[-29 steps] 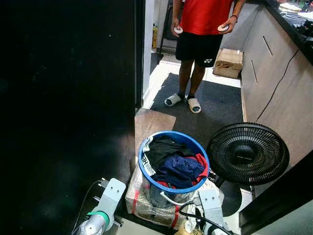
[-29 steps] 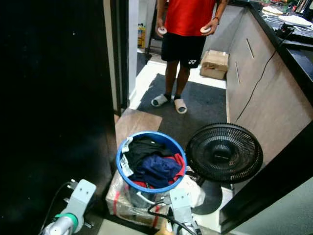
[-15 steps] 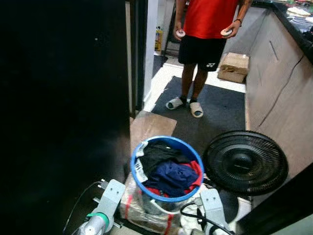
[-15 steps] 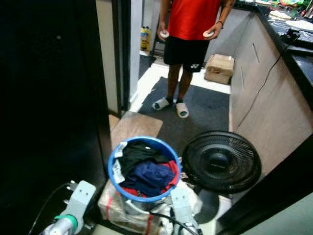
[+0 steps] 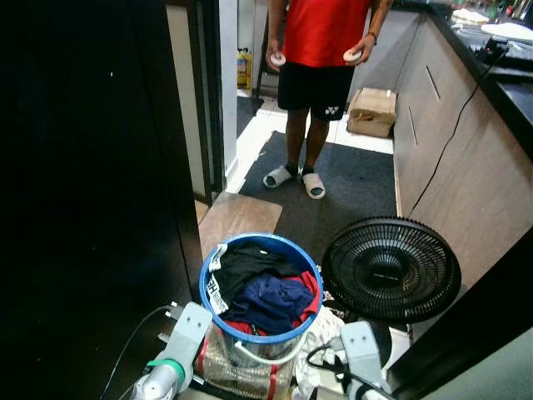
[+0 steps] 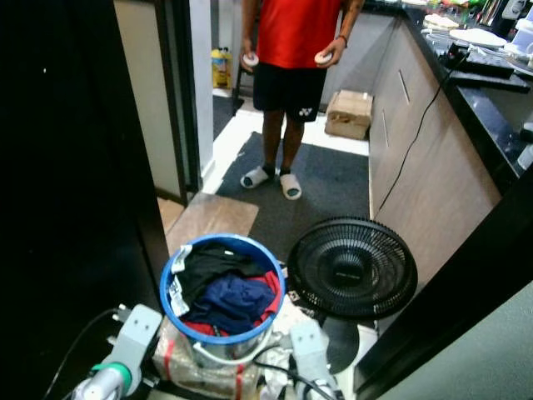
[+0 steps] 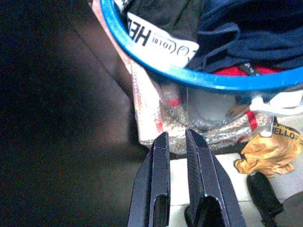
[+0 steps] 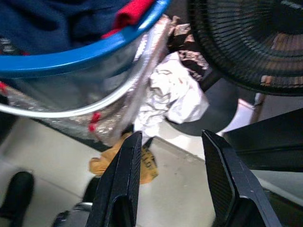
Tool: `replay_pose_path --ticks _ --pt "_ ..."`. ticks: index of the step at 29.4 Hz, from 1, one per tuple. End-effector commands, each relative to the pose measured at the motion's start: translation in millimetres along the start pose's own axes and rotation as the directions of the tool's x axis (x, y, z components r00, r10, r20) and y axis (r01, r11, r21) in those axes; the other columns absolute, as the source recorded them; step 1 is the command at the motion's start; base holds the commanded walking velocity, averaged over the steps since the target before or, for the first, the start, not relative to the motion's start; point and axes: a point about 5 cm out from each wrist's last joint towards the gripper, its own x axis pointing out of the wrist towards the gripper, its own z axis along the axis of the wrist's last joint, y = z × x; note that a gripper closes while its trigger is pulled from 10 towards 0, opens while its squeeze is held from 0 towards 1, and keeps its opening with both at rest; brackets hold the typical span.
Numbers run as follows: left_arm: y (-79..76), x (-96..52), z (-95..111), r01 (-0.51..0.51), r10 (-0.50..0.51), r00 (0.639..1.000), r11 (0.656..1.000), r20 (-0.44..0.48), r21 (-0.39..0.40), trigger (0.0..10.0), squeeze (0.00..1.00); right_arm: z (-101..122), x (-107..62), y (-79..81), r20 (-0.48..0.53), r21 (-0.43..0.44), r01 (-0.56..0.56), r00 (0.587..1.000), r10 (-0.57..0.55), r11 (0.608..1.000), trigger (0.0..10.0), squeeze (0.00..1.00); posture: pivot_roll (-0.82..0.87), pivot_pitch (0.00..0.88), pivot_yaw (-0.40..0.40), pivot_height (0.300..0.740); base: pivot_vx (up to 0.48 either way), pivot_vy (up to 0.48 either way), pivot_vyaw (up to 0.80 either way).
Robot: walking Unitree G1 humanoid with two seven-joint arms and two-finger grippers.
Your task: Clothes washing
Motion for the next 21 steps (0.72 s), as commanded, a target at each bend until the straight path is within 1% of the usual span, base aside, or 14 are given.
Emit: replay_pose_path --ticks 1,15,18,20,21 --pt "-2.0 -1.9 -6 0.005 -0.005 1.0 1.0 -0.026 -0.007 10.0 0.0 -5 -1.5 -2.3 -0.02 0.0 0.006 1.0 -0.006 1.0 10.0 0.0 0.07 0.0 0.009 0.74 0.0 0.0 0.0" --pt "-6.0 -2.9 -9 0.017 -0.017 0.999 1.0 -0.04 -0.001 10.0 0.0 -5 -1.7 -1.4 -0.015 0.003 0.006 1.0 -0.006 1.0 10.0 0.0 0.06 0.0 0.01 0.74 0.0 0.0 0.0" --pt "-5.6 -1.8 -7 0.013 -0.013 0.999 1.0 -0.033 -0.006 10.0 0.0 2 0.1 -0.9 0.016 0.001 0.002 1.0 -0.002 1.0 10.0 0.0 0.06 0.0 0.01 0.74 0.0 0.0 0.0" --pt "-5.6 -1.8 -7 0.013 -0.013 0.999 1.0 -0.033 -0.006 10.0 0.0 2 0.1 -0.9 0.016 0.001 0.002 1.0 -0.002 1.0 10.0 0.0 0.06 0.0 0.01 0.74 0.0 0.0 0.0" --pt "-3.0 0.4 -2 0.0 0.0 1.0 1.0 -0.021 -0.016 10.0 0.0 10 2.3 -0.6 0.057 -0.008 -0.002 0.998 0.002 1.0 10.0 0.0 0.05 0.0 0.014 0.74 0.0 0.0 0.0"
